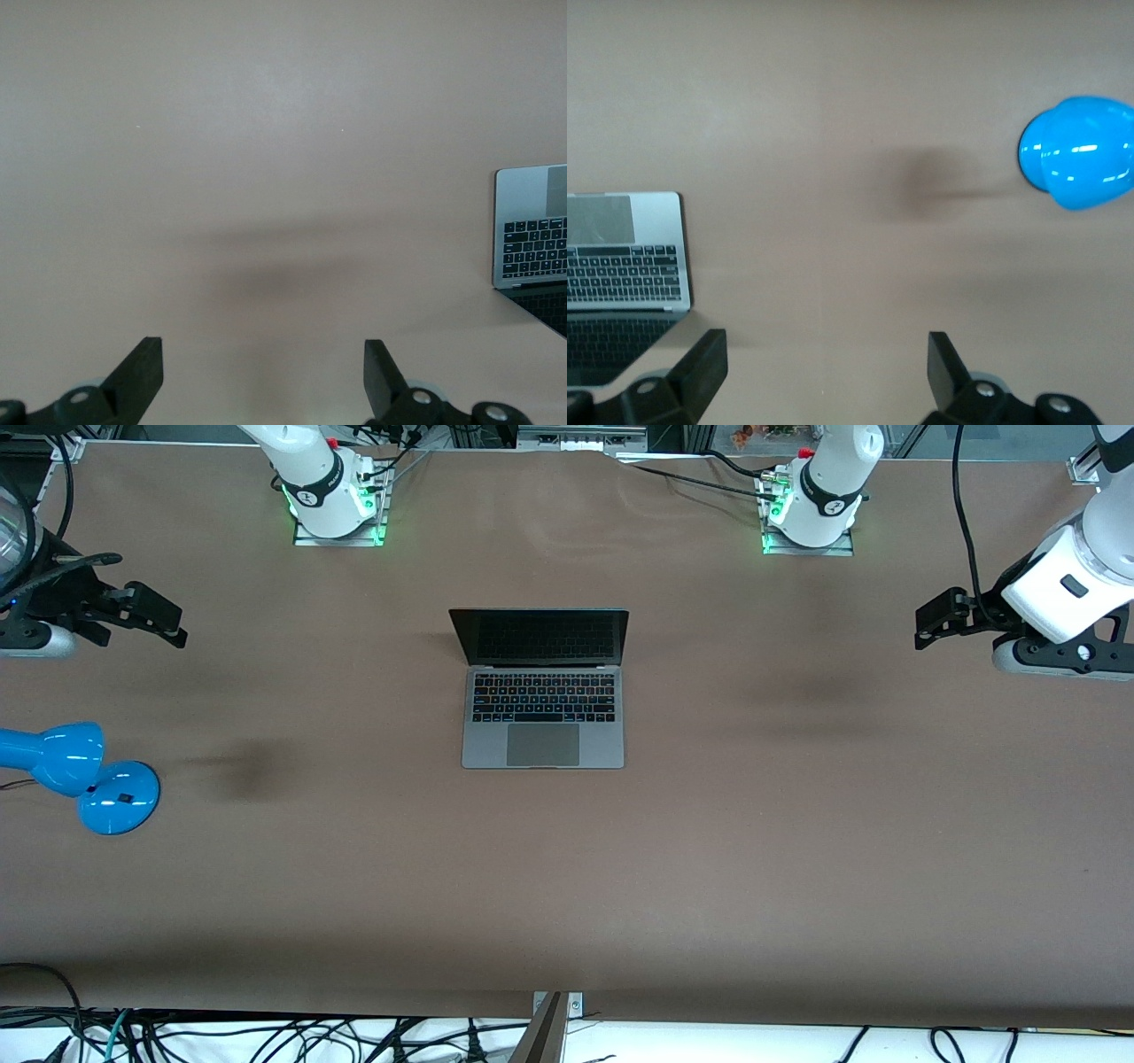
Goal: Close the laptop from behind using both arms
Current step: 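Move both grippers from rest toward the open laptop's screen back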
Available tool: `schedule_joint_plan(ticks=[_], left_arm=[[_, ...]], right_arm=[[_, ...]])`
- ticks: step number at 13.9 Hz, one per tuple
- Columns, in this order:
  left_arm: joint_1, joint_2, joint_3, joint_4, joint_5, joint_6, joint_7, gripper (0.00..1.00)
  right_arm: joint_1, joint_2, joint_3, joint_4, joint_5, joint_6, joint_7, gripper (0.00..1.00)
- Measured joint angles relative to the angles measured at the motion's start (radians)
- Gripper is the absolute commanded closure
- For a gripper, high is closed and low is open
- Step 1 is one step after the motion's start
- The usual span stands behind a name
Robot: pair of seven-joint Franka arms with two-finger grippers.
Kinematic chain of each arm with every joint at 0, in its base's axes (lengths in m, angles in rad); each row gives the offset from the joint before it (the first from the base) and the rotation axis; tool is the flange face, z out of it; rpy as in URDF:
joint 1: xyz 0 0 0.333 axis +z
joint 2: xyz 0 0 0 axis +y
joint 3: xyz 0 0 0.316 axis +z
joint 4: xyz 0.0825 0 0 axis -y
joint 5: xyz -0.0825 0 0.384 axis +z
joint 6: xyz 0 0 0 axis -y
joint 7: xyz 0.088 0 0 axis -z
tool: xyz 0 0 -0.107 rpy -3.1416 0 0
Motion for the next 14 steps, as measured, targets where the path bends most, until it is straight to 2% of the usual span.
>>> schedule_joint_plan(ticks=[5,8,10,14], left_arm=[[0.001,0.001,-0.001,-0.005,-0.018,-0.017,0.0,0.0],[0.0,0.001,-0.022,-0.025,-0.081,-0.038,-0.002,0.0],[0.0,0.001,-0.059,-0.053,-0.108,-0.039,-0.035,0.0],[-0.003,0.001,-0.186,-0.079,-0.116,-0.038,-0.21,0.0]], right_arm=[[0.001,0.0,0.009,-0.013,0.0,-0.043,0.0,0.0],[0.001,0.0,0.026,-0.024,0.0,-0.058,0.001,0.0],[0.001,0.0,0.033,-0.044,0.0,-0.079,0.003,0.0],[0.002,0.006,0.065,-0.075,0.001,-0.085,0.002,0.0]])
